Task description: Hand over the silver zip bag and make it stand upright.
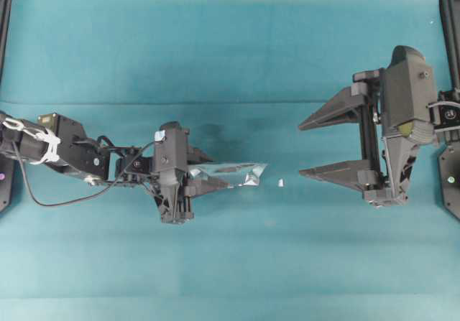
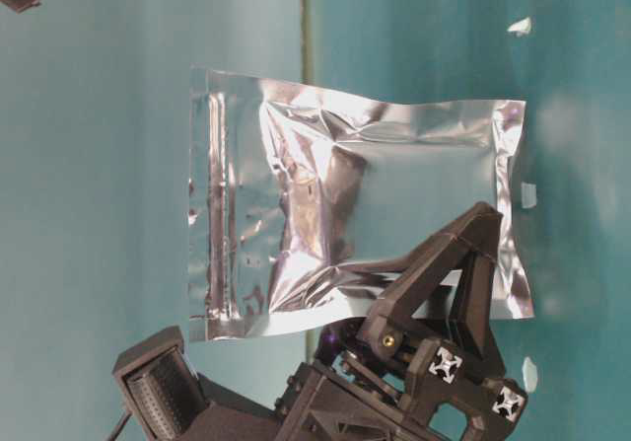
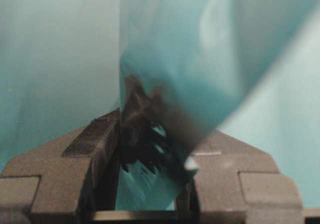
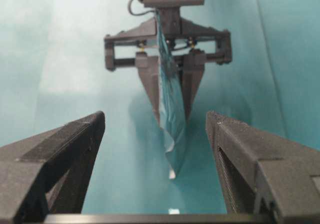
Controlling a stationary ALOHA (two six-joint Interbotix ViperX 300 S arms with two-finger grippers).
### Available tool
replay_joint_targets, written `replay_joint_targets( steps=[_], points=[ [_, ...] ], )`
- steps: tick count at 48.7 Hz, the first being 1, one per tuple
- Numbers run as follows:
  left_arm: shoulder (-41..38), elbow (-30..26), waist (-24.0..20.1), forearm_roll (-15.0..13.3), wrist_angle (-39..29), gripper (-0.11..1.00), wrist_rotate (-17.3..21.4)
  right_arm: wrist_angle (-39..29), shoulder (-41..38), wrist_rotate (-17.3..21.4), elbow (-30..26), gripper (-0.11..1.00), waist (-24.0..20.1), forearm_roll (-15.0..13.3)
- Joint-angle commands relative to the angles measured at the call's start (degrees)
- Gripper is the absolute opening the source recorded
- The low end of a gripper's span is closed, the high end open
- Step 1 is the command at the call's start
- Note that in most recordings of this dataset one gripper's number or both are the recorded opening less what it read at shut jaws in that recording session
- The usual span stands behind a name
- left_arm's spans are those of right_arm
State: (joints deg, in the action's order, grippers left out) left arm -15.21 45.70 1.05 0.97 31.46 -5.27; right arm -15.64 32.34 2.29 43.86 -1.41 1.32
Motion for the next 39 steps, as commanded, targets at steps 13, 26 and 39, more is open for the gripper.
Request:
replay_joint_targets(
  steps=[13,26,39],
  points=[
    [0.1,-0.4,1.0,0.2,-0.1,0.24,-0.1,1.6,0.4,0.4,-0.5,0.91,-0.1,0.1],
    [0.1,-0.4,1.0,0.3,-0.3,0.24,0.1,1.9,0.4,0.4,-0.1,0.91,-0.2,0.1],
    [0.1,-0.4,1.1,0.3,-0.4,0.24,0.4,2.5,0.4,0.6,0.4,0.91,-0.2,0.2]
  ],
)
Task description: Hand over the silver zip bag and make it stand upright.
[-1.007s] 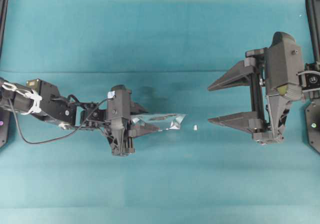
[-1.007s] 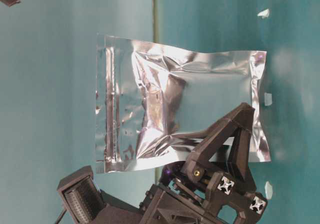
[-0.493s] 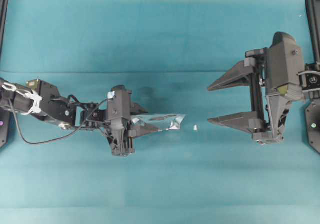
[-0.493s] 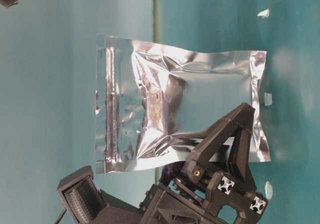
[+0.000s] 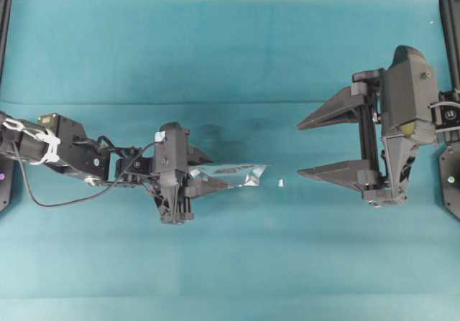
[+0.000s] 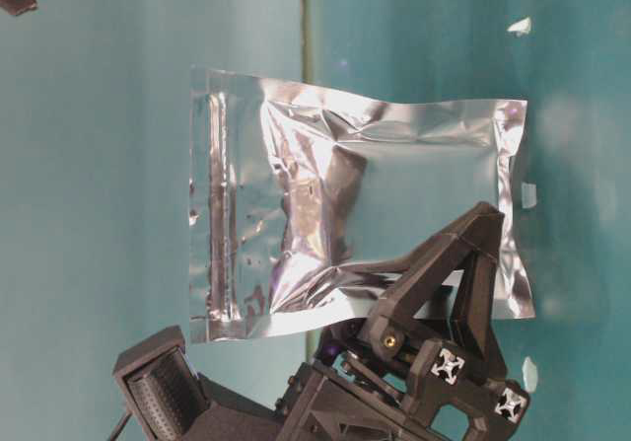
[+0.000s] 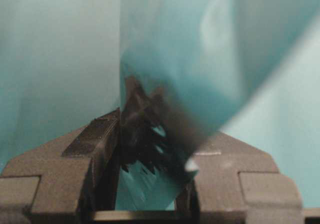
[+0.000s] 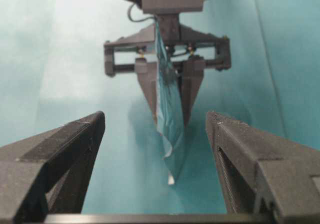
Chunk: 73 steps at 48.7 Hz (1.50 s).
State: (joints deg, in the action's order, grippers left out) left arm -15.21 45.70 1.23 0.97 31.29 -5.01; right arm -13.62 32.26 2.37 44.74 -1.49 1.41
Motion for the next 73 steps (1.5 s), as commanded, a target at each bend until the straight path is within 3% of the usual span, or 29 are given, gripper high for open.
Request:
replay_joint_targets(
  steps=[1,73],
  points=[
    [0.2,-0.4,1.0,0.2,-0.2,0.24,0.3,0.5,0.4,0.5,-0.4,0.91,-0.1,0.0],
    [0.1,-0.4,1.0,0.3,-1.4,0.24,1.0,0.8,-0.1,0.5,-0.1,0.91,-1.1,0.1]
  ],
)
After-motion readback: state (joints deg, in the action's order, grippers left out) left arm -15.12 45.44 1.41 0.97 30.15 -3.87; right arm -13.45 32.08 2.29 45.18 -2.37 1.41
